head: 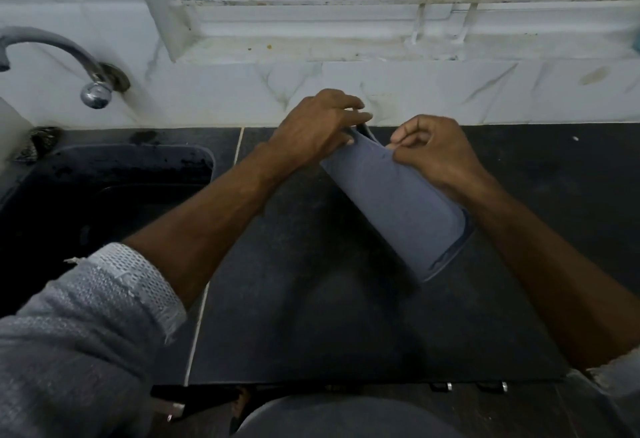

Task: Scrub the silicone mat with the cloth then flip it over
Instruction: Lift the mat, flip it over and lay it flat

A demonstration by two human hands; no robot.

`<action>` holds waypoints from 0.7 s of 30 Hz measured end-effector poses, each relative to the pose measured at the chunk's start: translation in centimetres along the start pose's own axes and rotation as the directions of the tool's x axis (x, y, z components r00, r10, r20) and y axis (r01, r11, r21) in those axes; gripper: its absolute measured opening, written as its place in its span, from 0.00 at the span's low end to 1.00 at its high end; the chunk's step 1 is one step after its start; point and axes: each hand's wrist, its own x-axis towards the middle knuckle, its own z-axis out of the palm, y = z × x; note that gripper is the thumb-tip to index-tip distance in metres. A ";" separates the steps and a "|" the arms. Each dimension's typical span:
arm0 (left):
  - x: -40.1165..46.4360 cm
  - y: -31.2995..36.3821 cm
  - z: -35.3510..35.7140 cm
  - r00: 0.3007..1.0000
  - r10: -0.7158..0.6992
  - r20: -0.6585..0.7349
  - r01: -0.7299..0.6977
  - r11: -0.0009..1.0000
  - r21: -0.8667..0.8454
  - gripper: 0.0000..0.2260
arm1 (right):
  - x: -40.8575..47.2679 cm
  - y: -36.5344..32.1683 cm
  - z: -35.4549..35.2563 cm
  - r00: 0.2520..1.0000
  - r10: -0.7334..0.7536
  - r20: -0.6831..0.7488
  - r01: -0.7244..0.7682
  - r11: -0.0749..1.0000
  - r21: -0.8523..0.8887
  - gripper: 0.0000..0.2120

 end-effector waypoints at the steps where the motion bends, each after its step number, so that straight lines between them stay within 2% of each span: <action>1: -0.3 -0.3 -0.3 1.000 0.018 0.004 -0.018 0.999 0.042 0.22 | 0.1 -0.6 -0.1 0.999 -0.019 0.028 0.019 1.000 -0.010 0.08; 4: -1.5 -1.3 -1.1 0.999 0.047 0.011 -0.048 0.992 0.114 0.22 | 0.6 -2.1 0.1 0.989 -0.101 0.110 0.107 0.993 -0.050 0.07; 6: -2.6 -1.9 -1.5 0.999 0.048 -0.012 -0.047 0.994 0.104 0.19 | 1.0 -3.2 0.7 0.975 -0.154 0.160 0.167 0.983 -0.071 0.07; 11: -6.5 -3.9 -2.6 0.994 -0.103 -0.022 0.105 0.990 0.091 0.12 | 1.9 -5.0 3.3 0.920 -0.245 0.307 0.277 0.959 -0.064 0.07; 21: -13.4 -5.3 -3.1 0.947 -0.319 0.027 0.319 0.948 -0.004 0.10 | 3.8 -6.4 9.6 0.809 -0.302 0.505 0.394 0.915 -0.083 0.07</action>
